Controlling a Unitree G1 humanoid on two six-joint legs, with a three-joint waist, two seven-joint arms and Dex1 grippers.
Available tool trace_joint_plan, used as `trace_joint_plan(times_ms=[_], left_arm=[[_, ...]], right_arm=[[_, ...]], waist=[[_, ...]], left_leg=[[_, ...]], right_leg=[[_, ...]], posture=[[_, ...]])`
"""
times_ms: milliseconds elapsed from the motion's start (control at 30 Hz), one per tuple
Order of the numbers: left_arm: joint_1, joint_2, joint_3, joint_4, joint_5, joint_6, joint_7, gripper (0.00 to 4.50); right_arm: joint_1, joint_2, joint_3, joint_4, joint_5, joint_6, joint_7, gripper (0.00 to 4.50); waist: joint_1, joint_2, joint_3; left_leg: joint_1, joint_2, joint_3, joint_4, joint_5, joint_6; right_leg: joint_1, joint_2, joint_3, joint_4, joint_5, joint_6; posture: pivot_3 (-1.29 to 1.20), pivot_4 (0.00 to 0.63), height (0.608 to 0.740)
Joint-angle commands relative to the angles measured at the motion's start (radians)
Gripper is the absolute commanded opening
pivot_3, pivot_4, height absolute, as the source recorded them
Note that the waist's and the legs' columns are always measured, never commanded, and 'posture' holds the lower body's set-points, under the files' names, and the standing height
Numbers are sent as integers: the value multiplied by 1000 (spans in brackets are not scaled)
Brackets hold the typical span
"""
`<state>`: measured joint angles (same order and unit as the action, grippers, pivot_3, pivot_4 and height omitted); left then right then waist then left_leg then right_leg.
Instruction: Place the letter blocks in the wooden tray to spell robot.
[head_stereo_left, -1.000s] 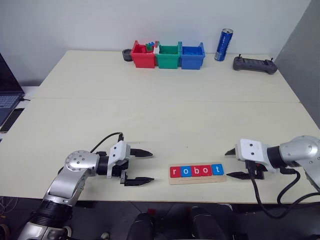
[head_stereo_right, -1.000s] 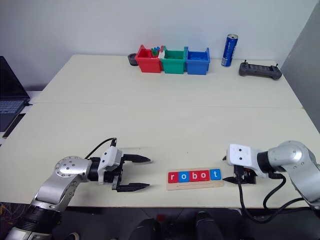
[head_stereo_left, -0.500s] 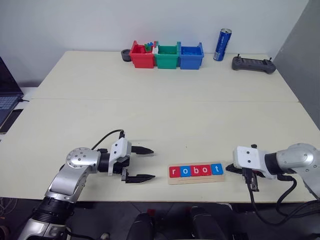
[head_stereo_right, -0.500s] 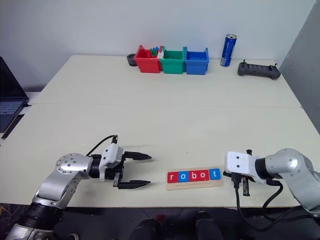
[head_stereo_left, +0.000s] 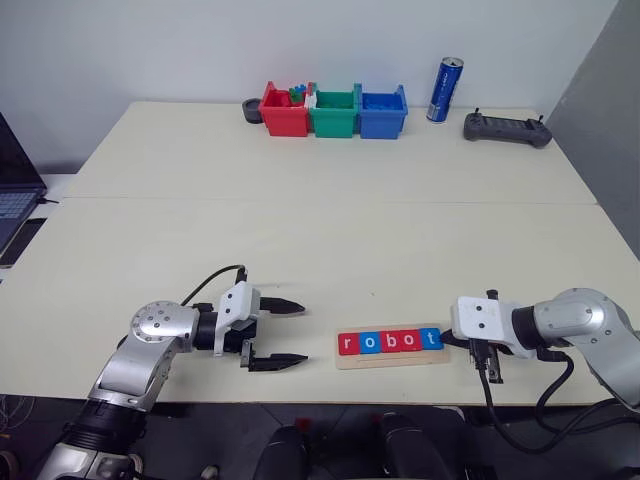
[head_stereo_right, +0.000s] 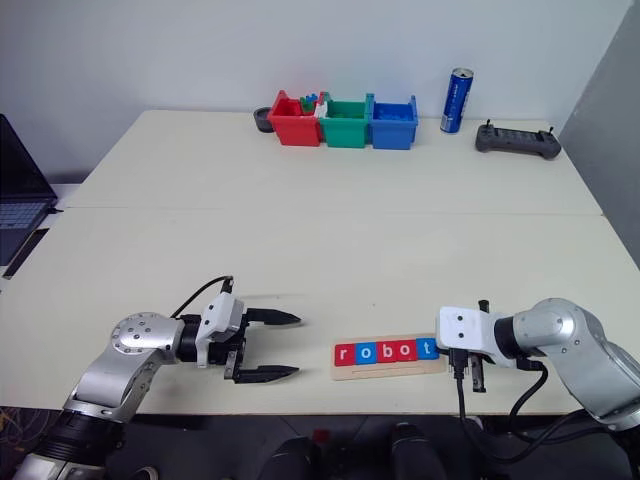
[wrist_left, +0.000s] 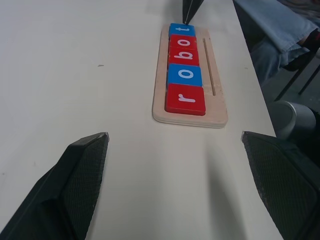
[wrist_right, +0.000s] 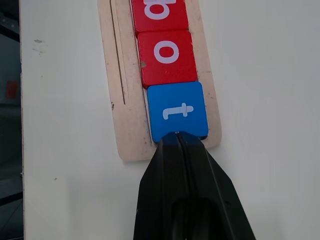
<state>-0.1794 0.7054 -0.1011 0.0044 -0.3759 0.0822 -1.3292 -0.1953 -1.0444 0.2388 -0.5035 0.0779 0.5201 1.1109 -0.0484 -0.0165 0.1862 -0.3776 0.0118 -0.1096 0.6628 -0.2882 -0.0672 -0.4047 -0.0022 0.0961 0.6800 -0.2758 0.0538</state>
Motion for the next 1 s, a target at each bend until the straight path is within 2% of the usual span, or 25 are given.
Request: trace_joint_plan(times_ms=[33, 233, 333, 533, 700, 733, 1000], left_arm=[[0, 0, 16, 3, -3, -27, -9, 4500], [-3, -1, 13, -13, -11, -12, -8, 4500], [-5, 12, 17, -34, -24, 11, -16, 4500], [-17, 49, 28, -81, -30, 61, -21, 4500], [-1, 90, 55, -134, -43, 114, -1, 4500], [7, 97, 61, -143, -39, 105, -2, 4500], [9, 109, 70, -145, -32, 70, -22, 4500]], right_arm=[[-14, 2, -1, -15, -10, -3, -1, 17], [4, -23, -99, -35, 86, 5, 40, 17], [19, -33, -167, -38, 141, 8, 60, 558], [48, -66, -264, -66, 249, 44, 105, 2487], [49, -76, -305, -70, 304, 57, 116, 4240], [53, -83, -307, -68, 304, 55, 120, 4479], [61, -93, -309, -71, 329, 58, 109, 4479]], waist=[[0, 0, 0], [0, 0, 0], [1, 0, 0], [0, 0, 0], [0, 0, 0], [0, 0, 0], [0, 0, 0]], left_leg=[[0, 0, 0, 0, 0, 0], [0, 0, 0, 0, 0, 0], [0, 0, 0, 0, 0, 0], [0, 0, 0, 0, 0, 0], [0, 0, 0, 0, 0, 0], [0, 0, 0, 0, 0, 0], [0, 0, 0, 0, 0, 0]], right_leg=[[0, 0, 0, 0, 0, 0], [0, 0, 0, 0, 0, 0], [0, 0, 0, 0, 0, 0], [0, 0, 0, 0, 0, 0], [0, 0, 0, 0, 0, 0], [0, 0, 0, 0, 0, 0], [0, 0, 0, 0, 0, 0]], posture=[[0, 150, 740], [0, 150, 740], [0, 150, 740], [0, 150, 740], [0, 150, 740], [0, 150, 740], [0, 150, 740]])
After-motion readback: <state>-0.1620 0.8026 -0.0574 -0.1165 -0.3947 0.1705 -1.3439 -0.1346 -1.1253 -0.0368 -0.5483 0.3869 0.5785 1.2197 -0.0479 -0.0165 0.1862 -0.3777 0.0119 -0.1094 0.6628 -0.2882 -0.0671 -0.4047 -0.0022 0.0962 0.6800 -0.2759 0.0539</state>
